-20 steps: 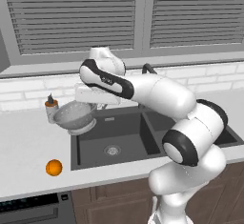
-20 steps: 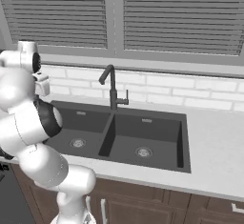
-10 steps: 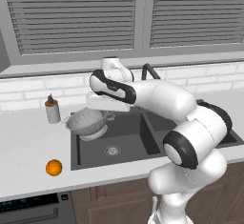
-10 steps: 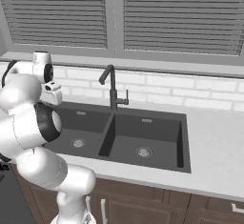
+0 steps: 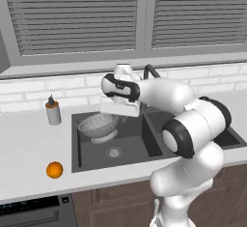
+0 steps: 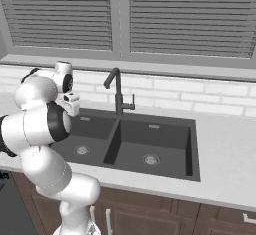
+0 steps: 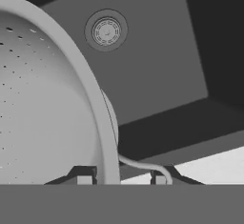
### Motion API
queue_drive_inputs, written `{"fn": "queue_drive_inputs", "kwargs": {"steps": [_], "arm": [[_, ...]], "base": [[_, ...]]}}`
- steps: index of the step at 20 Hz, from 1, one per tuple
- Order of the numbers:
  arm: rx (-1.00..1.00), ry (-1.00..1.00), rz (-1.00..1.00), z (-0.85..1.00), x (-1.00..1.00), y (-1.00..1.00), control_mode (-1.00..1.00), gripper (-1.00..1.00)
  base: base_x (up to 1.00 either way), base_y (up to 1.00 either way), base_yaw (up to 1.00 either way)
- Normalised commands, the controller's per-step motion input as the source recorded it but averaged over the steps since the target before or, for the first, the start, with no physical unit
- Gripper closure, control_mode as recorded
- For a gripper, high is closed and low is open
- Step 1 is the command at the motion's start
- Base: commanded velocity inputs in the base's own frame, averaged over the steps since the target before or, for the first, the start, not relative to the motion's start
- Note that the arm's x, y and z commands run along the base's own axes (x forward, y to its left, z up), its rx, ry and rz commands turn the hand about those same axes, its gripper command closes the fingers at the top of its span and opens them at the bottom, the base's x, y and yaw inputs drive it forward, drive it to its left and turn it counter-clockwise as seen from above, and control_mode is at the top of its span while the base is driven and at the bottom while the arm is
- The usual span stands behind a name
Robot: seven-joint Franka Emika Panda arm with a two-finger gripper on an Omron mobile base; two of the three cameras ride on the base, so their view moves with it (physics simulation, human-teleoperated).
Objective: Put the colander in the sink, put the orange in the colander, and turn on the sink faucet and pour water over the colander.
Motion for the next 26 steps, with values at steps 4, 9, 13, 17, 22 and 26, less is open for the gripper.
{"fn": "queue_drive_inputs", "kwargs": {"steps": [4, 9, 13, 17, 22, 26], "arm": [[-0.03, 0.00, -0.05, -0.63, 0.50, 0.00, -1.00, 1.00], [-0.06, 0.00, -0.05, -0.62, 0.27, -0.01, -1.00, 1.00], [-0.10, 0.00, -0.07, -0.64, 0.15, -0.05, -1.00, 1.00], [-0.10, 0.00, -0.06, -0.68, 0.08, -0.07, -1.00, 1.00], [-0.08, -0.01, -0.03, -0.60, 0.13, -0.14, -1.00, 1.00], [-0.01, -0.06, 0.00, -0.41, 0.19, -0.09, -1.00, 1.00]], "base": [[0.00, 0.00, 0.00], [0.00, 0.00, 0.00], [0.00, 0.00, 0.00], [0.00, 0.00, 0.00], [0.00, 0.00, 0.00], [0.00, 0.00, 0.00]]}}
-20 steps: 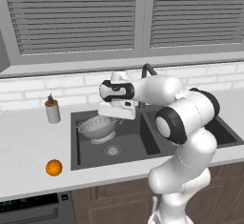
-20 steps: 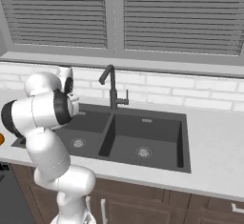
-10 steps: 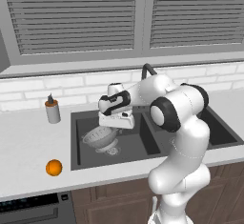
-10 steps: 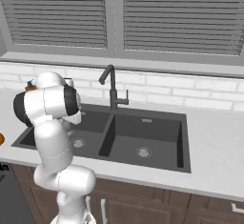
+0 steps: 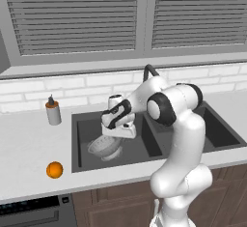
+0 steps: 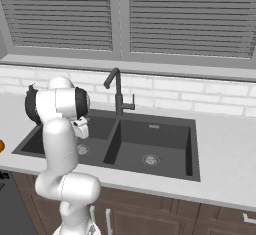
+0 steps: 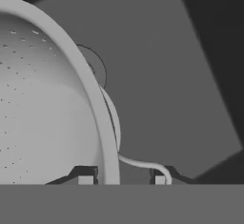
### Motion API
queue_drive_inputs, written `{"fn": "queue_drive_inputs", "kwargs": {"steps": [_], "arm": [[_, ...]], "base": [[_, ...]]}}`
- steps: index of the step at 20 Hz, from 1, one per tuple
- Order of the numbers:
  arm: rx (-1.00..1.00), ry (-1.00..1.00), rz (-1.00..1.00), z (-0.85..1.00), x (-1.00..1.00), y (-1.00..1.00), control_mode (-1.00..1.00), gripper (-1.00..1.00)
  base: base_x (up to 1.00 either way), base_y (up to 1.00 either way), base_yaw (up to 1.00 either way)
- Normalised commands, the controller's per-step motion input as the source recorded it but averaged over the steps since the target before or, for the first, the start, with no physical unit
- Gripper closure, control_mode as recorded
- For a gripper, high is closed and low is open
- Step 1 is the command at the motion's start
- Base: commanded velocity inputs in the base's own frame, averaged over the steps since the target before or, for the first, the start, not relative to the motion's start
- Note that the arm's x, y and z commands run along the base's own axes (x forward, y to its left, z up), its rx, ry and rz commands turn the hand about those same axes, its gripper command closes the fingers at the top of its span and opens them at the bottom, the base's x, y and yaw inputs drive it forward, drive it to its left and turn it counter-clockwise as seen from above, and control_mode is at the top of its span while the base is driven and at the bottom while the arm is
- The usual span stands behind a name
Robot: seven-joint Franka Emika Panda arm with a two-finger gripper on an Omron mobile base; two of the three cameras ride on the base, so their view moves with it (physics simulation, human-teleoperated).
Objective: Put the colander in the sink, put the orange in the colander, and turn on the sink faucet and pour water over the colander.
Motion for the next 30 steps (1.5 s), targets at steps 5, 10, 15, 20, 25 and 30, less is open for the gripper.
{"fn": "queue_drive_inputs", "kwargs": {"steps": [5, 10, 15, 20, 25, 30], "arm": [[0.00, -0.14, 0.00, -0.32, 0.30, -0.01, -1.00, 1.00], [0.00, -0.18, 0.00, -0.35, 0.37, -0.01, -1.00, 1.00], [0.00, -0.04, 0.00, -0.39, 0.20, -0.04, -1.00, 1.00], [0.00, 0.01, 0.00, -0.24, 0.00, -0.09, -1.00, 1.00], [0.00, 0.01, -0.02, -0.07, -0.12, -0.06, -1.00, 1.00], [0.00, 0.00, -0.08, -0.13, -0.19, -0.20, -1.00, 1.00]], "base": [[0.00, 0.00, 0.00], [0.00, 0.00, 0.00], [0.00, 0.00, 0.00], [0.00, 0.00, 0.00], [0.00, 0.00, 0.00], [0.00, 0.00, 0.00]]}}
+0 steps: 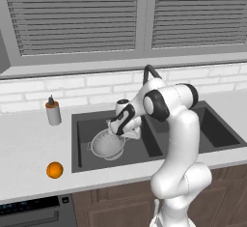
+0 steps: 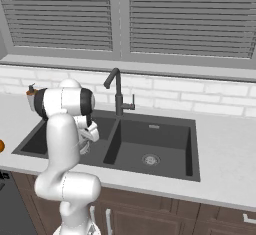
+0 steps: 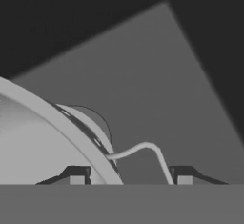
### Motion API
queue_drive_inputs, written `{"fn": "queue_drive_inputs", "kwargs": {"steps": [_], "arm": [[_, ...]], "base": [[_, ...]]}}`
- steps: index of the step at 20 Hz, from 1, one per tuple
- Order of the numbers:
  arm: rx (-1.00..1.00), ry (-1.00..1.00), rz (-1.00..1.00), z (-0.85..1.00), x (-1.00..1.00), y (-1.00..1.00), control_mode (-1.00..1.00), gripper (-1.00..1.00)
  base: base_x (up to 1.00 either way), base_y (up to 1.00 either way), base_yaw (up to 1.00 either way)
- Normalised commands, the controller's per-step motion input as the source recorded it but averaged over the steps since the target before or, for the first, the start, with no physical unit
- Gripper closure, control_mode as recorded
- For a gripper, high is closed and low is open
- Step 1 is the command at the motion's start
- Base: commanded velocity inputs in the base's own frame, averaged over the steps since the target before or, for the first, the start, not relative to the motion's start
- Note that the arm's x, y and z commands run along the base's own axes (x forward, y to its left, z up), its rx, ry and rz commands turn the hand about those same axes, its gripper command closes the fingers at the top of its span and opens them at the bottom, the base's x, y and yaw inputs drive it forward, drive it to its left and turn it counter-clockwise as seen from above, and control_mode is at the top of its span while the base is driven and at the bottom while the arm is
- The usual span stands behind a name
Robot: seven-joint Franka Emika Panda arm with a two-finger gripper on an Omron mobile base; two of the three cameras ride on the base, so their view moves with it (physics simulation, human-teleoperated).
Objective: Put the colander in the sink, put the orange in the colander, and turn on the sink faucet and pour water over the colander.
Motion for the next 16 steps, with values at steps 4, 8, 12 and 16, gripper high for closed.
{"fn": "queue_drive_inputs", "kwargs": {"steps": [4, 8, 12, 16], "arm": [[0.00, 0.00, -0.08, -0.03, -0.09, -0.23, -1.00, 1.00], [0.00, 0.00, -0.10, -0.01, -0.12, -0.39, -1.00, 1.00], [0.03, 0.00, -0.05, 0.00, -0.01, -0.16, -1.00, 1.00], [0.00, 0.00, 0.00, 0.00, 0.00, 0.00, -1.00, -1.00]], "base": [[0.00, 0.00, 0.00], [0.00, 0.00, 0.00], [0.00, 0.00, 0.00], [0.00, 0.00, 0.00]]}}
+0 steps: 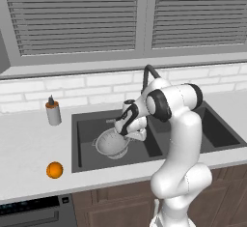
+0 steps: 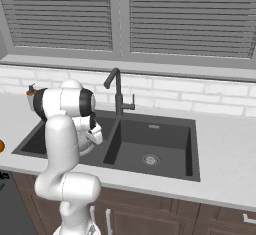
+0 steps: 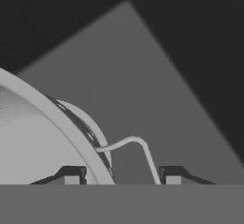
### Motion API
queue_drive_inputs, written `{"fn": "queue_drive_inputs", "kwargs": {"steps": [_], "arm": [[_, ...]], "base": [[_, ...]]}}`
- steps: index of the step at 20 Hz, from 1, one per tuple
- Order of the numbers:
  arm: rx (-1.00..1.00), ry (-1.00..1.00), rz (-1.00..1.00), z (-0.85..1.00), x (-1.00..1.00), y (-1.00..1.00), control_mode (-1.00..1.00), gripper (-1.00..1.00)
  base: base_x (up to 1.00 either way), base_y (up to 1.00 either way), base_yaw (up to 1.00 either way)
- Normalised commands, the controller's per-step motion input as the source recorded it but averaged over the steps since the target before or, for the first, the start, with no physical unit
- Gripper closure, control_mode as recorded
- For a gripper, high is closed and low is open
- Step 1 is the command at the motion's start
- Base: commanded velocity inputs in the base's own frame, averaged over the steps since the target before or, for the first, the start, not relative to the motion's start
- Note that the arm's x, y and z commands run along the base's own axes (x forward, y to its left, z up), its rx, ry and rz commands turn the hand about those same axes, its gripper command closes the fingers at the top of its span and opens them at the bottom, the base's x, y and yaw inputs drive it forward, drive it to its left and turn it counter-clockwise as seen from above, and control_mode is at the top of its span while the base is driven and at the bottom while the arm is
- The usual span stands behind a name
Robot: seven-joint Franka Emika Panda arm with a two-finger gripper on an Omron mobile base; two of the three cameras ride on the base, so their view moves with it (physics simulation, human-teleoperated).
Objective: Put the colander in the sink, put the orange in the colander, and turn on the sink faucet and pour water over the colander.
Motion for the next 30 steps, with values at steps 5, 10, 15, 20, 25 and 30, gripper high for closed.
{"fn": "queue_drive_inputs", "kwargs": {"steps": [5, 10, 15, 20, 25, 30], "arm": [[0.00, 0.00, 0.00, 0.00, 0.00, 0.00, -1.00, -1.00], [0.00, 0.00, 0.00, 0.00, 0.00, 0.00, -1.00, -1.00], [0.00, 0.06, -0.03, 0.12, -0.14, -0.10, -1.00, -1.00], [0.00, 0.16, -0.08, 0.28, -0.37, -0.28, -1.00, -1.00], [-0.08, 0.38, -0.03, 0.17, -0.22, -0.43, -1.00, -1.00], [-0.03, 0.20, 0.00, 0.46, -0.34, -0.08, -1.00, -1.00]], "base": [[0.00, 0.00, 0.00], [0.00, 0.00, 0.00], [0.00, 0.00, 0.00], [0.00, 0.00, 0.00], [0.00, 0.00, 0.00], [0.00, 0.00, 0.00]]}}
